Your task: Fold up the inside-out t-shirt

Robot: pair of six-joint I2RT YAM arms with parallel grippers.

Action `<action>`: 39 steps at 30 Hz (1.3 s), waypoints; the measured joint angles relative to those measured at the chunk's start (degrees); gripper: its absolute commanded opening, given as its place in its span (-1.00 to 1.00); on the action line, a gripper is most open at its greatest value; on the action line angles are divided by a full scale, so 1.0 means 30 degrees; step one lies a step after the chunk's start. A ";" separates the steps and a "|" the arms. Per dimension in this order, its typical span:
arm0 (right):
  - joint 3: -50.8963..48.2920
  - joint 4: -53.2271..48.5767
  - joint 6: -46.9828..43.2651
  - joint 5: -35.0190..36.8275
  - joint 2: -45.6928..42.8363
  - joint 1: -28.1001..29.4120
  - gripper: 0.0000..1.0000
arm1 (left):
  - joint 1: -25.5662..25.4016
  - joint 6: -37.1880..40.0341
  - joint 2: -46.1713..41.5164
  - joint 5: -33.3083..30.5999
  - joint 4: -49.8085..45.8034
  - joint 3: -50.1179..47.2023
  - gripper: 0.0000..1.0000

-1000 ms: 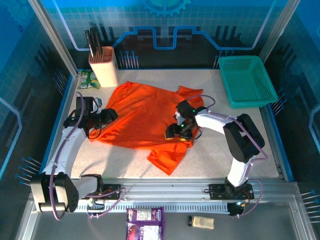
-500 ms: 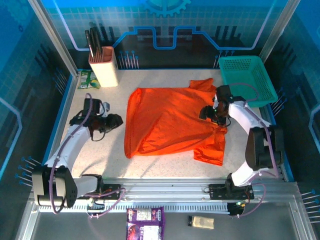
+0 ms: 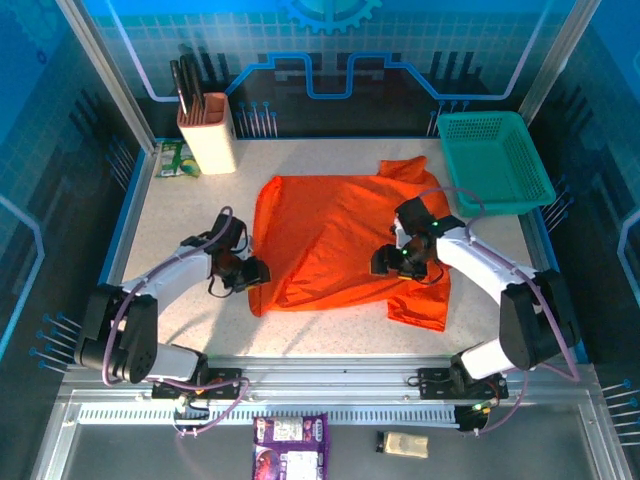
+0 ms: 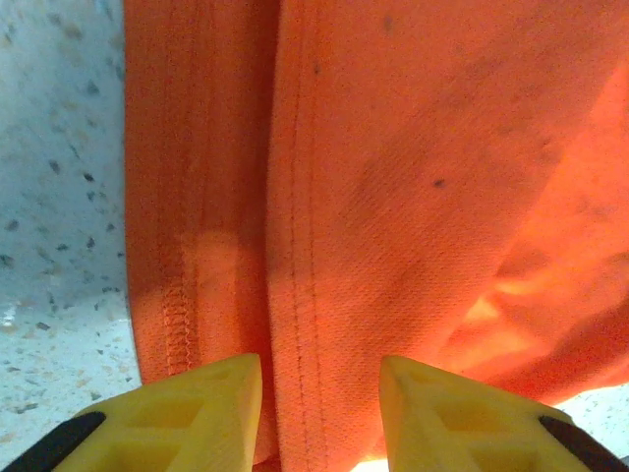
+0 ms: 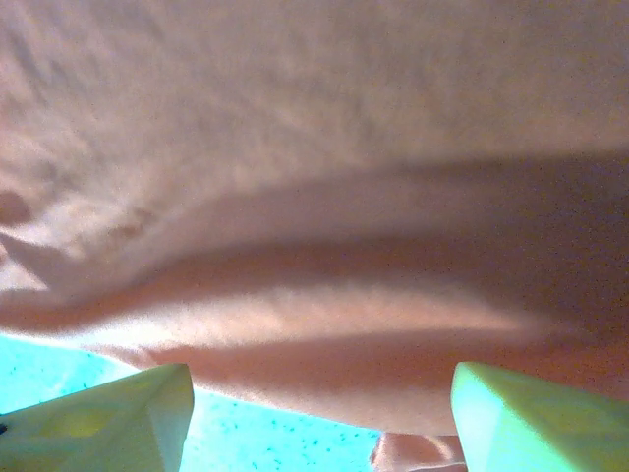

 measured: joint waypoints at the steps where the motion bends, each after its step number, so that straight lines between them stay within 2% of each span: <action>1: -0.0044 0.0058 0.0124 -0.0066 0.0168 0.0248 0.40 | -0.0095 -0.0160 0.0015 0.0146 0.0255 -0.0321 -0.31; 7: -0.0335 0.0962 0.0605 -0.0364 0.1443 0.0627 0.39 | -0.0430 -0.0896 0.0015 0.0889 0.1377 -0.1749 -0.36; 9: -0.0393 0.1180 0.0627 -0.0372 0.1851 0.0656 0.38 | -0.0444 -0.1107 0.0015 0.0903 0.1472 -0.1792 -0.48; 12: -0.0597 0.1588 0.0685 -0.0430 0.2404 0.0663 0.37 | -0.0444 -0.1260 0.0015 0.0911 0.1625 -0.1792 -0.81; 16: -0.0940 0.2004 0.0838 -0.0175 0.3082 0.0641 0.36 | -0.0481 -0.1443 -0.0619 0.0350 0.1472 -0.1756 -1.00; 21: -0.1115 0.2353 0.0947 0.0138 0.3206 0.0131 0.35 | -0.0007 -0.1457 -0.3162 -0.1297 0.0452 -0.0474 -1.00; 24: -0.1188 0.2477 0.0947 0.0022 0.3206 -0.0146 0.35 | 0.1443 -0.1056 -0.3577 -0.1392 0.0481 0.0379 -1.00; 28: -0.1180 0.2535 0.0867 -0.0073 0.3206 -0.0146 0.35 | 0.3045 -0.0328 -0.1836 -0.0860 0.0612 0.0852 -1.00; 33: -0.1151 0.2543 0.0787 -0.0146 0.3191 -0.0146 0.35 | 0.3555 0.0532 0.2091 -0.0073 0.0772 0.1785 -0.99; 35: -0.1027 0.2419 0.0743 -0.0138 0.3147 -0.0146 0.35 | 0.3585 0.0750 0.3198 0.0015 0.0947 0.2222 -0.84; 37: -0.1013 0.2280 0.0743 -0.0058 0.3009 -0.0146 0.35 | 0.3585 0.1071 0.3563 -0.0029 0.0998 0.2339 -0.54; 39: -0.1013 0.2011 0.0750 0.0146 0.2710 -0.0146 0.35 | 0.3606 0.1166 0.3475 -0.0328 0.0925 0.2390 -0.37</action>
